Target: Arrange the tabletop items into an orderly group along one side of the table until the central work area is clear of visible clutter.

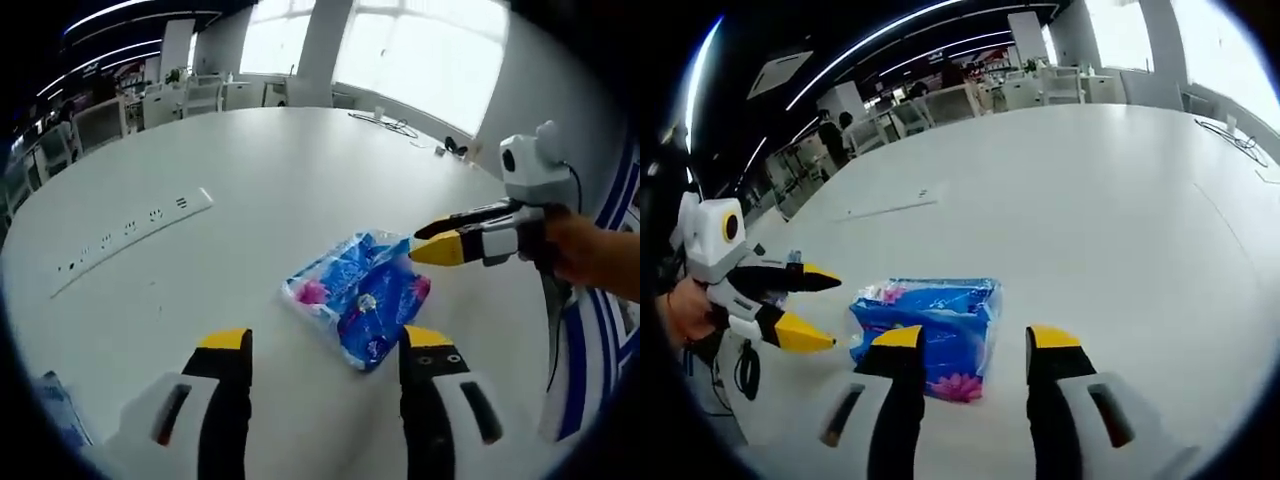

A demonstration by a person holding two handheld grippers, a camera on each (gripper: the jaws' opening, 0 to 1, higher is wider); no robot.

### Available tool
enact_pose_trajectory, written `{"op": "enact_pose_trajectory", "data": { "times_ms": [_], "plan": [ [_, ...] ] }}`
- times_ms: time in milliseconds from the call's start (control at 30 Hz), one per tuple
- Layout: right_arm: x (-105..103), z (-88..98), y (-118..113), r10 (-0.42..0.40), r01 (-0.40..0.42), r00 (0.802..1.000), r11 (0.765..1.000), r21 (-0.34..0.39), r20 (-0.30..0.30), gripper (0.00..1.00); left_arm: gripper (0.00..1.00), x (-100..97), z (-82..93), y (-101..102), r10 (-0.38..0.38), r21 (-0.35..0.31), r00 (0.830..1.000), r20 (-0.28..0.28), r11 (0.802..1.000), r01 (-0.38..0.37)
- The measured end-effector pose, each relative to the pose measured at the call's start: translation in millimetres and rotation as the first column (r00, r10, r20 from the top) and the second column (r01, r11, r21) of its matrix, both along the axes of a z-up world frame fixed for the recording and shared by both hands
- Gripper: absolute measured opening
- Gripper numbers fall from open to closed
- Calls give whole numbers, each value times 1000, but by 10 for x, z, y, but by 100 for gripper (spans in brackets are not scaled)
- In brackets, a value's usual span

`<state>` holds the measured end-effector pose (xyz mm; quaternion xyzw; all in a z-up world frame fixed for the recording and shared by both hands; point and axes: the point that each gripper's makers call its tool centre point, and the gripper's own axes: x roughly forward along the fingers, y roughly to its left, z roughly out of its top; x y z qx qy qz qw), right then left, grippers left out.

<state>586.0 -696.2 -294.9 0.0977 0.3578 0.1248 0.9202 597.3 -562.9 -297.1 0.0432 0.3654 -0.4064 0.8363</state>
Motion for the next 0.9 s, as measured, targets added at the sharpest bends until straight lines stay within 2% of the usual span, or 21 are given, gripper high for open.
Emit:
{"op": "enact_pose_trajectory", "data": {
  "times_ms": [167,567,900],
  "plan": [
    [-1,46,27,-2,2,1000,1000,1,12,46,68,3,44,52,10,-2,1000,7,1000,-10],
    [-26,190,122,5,-5,999,1000,-2,38,51,84,-13,172,155,19,-24,1000,22,1000,-18],
    [-55,302,325,36,-36,997,999,2,63,55,90,-78,299,330,35,-41,999,30,999,-34]
  ]
}}
